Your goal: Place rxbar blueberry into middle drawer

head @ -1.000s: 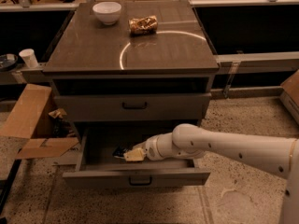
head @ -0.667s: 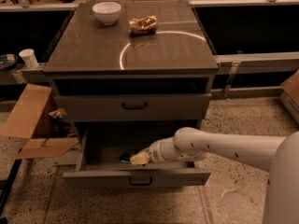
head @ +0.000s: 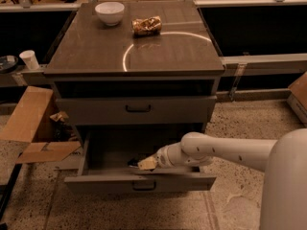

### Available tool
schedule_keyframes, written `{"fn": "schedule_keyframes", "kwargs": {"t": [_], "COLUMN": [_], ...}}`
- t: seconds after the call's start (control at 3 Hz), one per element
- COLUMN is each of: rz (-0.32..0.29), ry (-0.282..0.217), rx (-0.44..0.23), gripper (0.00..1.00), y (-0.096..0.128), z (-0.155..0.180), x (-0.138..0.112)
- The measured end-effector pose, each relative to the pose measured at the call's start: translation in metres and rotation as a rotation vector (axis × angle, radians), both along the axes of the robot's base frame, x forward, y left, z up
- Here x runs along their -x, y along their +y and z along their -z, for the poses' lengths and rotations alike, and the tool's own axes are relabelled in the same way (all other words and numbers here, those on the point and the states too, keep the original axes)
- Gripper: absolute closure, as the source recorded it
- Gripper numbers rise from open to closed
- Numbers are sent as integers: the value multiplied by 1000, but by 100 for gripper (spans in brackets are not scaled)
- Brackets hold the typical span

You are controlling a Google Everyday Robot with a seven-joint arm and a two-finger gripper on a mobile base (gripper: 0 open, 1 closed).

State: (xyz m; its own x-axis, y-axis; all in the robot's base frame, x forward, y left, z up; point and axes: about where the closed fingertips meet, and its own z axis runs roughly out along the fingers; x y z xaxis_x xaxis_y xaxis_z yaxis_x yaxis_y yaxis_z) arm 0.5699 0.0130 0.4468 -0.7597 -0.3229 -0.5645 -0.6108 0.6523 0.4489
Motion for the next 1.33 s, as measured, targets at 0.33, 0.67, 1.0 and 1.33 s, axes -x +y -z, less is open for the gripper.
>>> {"fn": "schedule_keyframes", "kwargs": {"t": [0.33, 0.67, 1.0, 1.33], "rz": [5, 3, -17, -35], "ry": [11, 17, 34, 48], "rx": [12, 32, 68, 99], "gripper": [100, 100, 100, 100], "y": [-6, -11, -15, -18], "z": [6, 10, 14, 19], "x": [-10, -20, -30, -37]}}
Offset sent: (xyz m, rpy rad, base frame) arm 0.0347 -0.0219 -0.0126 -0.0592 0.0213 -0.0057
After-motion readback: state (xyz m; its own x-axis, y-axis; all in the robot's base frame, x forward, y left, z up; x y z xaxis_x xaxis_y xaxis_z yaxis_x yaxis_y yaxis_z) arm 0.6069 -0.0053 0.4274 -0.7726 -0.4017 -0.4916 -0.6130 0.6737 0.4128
